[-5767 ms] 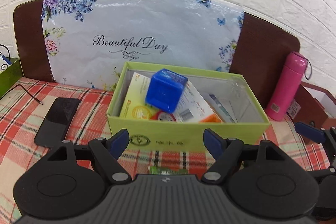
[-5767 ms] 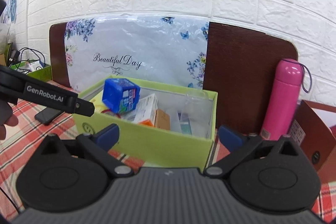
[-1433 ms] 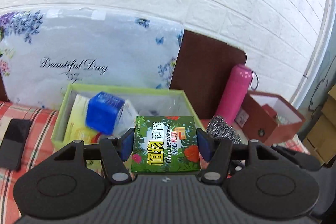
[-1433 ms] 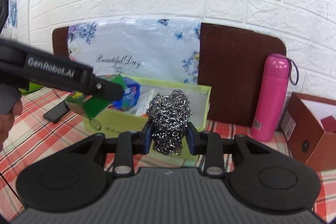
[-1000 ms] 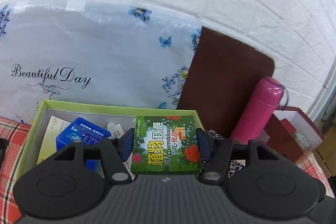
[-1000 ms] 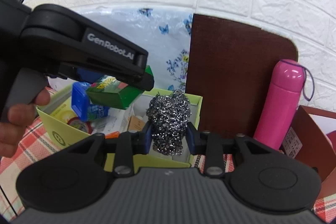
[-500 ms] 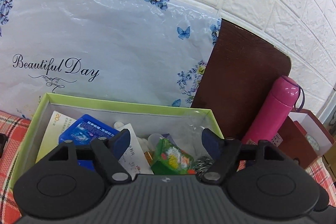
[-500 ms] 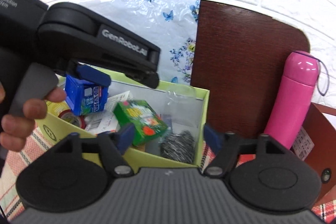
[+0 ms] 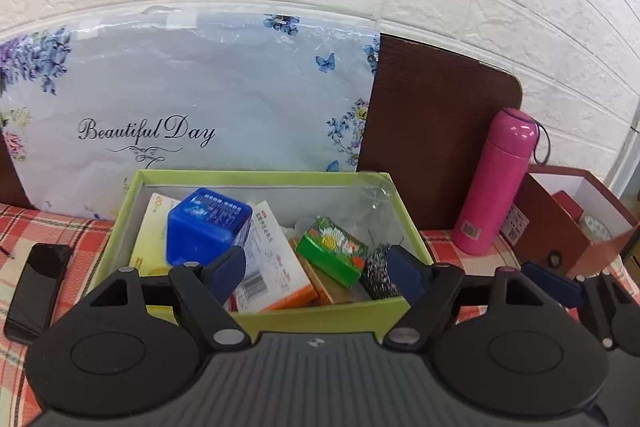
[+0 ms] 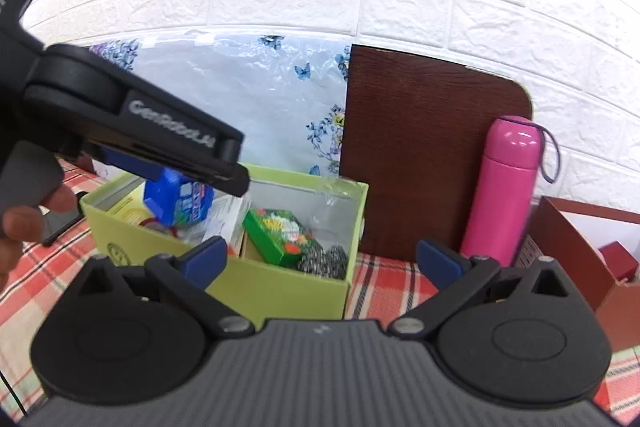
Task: Organize objects
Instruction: 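Open both tools and withdraw them toward the olive box and black tape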
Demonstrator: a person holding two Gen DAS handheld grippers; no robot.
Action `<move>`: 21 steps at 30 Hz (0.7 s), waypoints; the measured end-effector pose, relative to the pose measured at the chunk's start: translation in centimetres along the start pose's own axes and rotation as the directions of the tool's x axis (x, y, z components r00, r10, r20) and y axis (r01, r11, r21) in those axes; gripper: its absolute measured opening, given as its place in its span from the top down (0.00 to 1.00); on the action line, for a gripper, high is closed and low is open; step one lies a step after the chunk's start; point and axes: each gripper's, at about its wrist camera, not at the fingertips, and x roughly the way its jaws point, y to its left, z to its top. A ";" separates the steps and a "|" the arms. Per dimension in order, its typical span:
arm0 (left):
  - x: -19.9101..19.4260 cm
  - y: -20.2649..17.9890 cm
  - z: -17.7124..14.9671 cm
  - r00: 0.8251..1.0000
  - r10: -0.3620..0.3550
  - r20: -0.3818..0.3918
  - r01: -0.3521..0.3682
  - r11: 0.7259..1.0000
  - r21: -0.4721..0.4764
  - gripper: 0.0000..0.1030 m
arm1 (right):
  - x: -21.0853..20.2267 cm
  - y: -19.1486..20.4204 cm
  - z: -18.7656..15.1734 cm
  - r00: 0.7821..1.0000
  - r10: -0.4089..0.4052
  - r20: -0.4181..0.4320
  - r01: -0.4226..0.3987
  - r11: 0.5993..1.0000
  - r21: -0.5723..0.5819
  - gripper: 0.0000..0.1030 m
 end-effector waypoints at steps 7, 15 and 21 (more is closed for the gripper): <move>-2.7 -0.2 -2.8 1.000 -0.005 -0.019 0.005 1.000 -0.024 0.22 | -4.1 -0.6 -1.7 1.000 -0.006 -0.017 0.007 1.000 0.024 0.00; -4.5 0.1 -6.7 0.998 -0.005 -0.060 0.001 0.998 -0.068 0.22 | -6.7 0.1 -4.9 0.998 0.013 -0.063 -0.010 0.999 0.047 0.00; -4.1 -0.1 -9.2 0.995 -0.033 -0.095 0.024 0.995 -0.095 0.22 | -7.8 0.4 -7.4 0.995 -0.009 -0.101 0.014 0.999 0.044 0.00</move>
